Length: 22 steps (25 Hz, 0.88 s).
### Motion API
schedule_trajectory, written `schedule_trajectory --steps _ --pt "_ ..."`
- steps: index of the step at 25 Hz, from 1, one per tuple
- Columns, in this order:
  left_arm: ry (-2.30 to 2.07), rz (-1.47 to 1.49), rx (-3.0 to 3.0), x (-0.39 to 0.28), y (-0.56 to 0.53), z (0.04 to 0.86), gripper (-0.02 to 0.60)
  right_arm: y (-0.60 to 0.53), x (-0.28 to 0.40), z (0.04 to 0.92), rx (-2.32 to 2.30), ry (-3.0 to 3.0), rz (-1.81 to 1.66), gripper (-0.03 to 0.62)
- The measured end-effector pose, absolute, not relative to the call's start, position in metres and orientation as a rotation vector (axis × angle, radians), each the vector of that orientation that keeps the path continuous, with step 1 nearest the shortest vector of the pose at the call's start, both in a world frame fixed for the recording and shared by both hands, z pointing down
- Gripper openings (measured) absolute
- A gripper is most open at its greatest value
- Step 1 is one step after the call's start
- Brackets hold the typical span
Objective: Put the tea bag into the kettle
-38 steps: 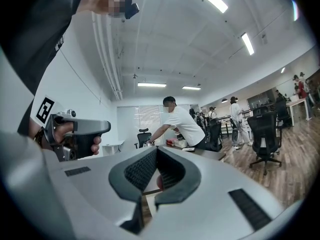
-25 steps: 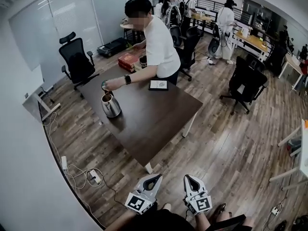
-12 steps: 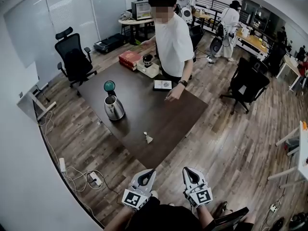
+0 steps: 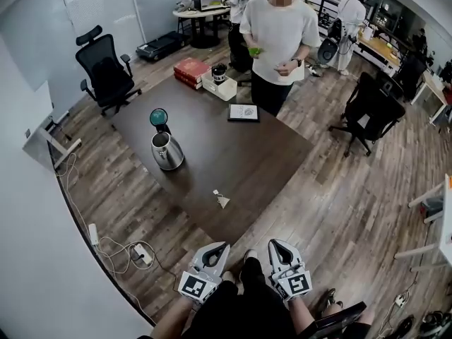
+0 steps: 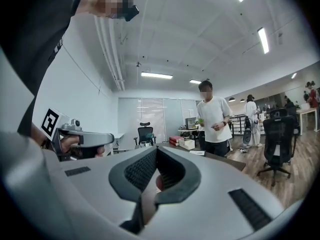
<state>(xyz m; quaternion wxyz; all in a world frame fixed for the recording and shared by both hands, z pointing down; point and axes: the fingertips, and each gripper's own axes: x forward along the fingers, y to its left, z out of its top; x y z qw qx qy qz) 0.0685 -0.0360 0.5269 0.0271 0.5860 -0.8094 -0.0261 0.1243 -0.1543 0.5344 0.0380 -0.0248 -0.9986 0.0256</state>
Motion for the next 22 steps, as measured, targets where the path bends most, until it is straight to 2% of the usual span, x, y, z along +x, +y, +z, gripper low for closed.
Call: schedule_trajectory --steps 11,22 --pt "-2.452 0.049 1.775 0.026 -0.131 0.530 -0.003 -0.234 0.048 0.548 -0.229 -3.110 0.211 0.006" --pt "-2.431 0.173 1.667 -0.003 -0.176 0.560 -0.003 -0.310 0.031 0.575 -0.196 -3.081 0.300 0.006"
